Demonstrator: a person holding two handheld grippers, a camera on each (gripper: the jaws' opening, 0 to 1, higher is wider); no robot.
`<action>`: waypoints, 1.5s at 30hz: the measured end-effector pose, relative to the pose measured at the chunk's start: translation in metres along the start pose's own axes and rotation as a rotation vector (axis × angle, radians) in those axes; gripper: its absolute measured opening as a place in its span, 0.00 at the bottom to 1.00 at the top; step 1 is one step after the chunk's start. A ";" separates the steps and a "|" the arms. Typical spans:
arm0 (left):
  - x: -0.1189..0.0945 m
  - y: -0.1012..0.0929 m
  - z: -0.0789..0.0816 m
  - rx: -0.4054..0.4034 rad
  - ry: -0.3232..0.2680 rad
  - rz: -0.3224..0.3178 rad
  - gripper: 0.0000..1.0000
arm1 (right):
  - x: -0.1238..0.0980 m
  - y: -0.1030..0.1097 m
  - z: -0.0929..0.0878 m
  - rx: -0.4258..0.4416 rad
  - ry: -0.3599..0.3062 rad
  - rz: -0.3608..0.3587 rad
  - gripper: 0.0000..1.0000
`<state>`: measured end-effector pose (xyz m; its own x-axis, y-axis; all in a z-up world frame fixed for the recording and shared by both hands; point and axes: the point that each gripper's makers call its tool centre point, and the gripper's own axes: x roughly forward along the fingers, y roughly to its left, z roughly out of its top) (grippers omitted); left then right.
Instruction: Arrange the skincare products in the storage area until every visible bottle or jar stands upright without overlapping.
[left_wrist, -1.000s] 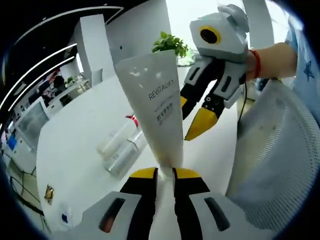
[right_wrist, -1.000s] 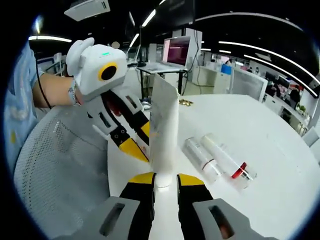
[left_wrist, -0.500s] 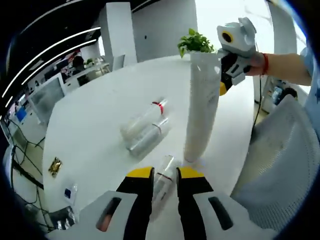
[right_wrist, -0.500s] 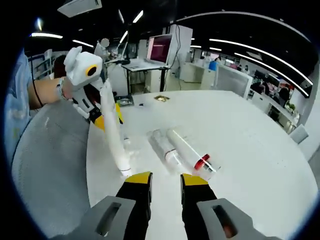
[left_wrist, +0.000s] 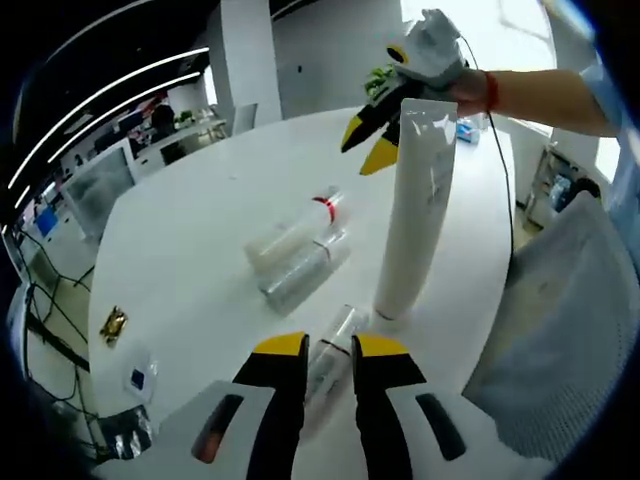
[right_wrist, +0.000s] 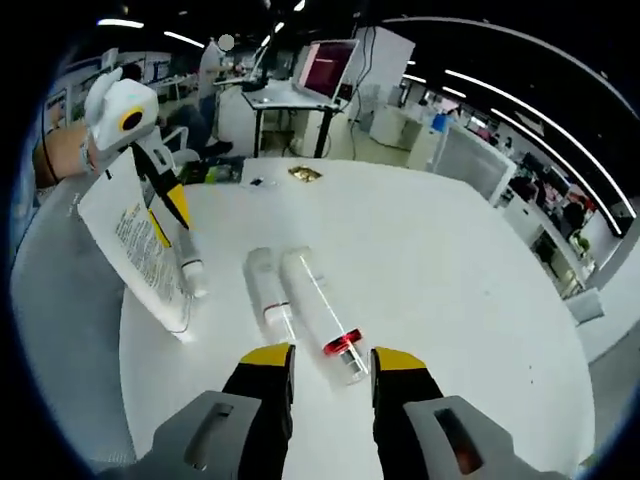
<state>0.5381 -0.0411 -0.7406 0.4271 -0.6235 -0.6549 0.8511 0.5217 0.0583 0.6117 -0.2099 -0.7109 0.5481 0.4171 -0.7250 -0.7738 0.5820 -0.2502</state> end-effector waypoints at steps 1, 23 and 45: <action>0.000 0.000 0.000 -0.001 -0.001 -0.002 0.20 | 0.004 -0.003 0.000 -0.003 0.016 0.006 0.27; 0.003 -0.011 -0.003 -0.015 0.021 -0.059 0.22 | 0.084 0.000 -0.022 -0.171 0.295 0.174 0.28; 0.004 -0.012 -0.007 0.018 0.047 -0.054 0.21 | 0.067 0.004 -0.065 -0.064 0.404 0.170 0.22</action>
<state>0.5276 -0.0459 -0.7492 0.3660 -0.6221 -0.6921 0.8779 0.4775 0.0351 0.6250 -0.2253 -0.8025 0.2527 0.1894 -0.9488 -0.8673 0.4791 -0.1353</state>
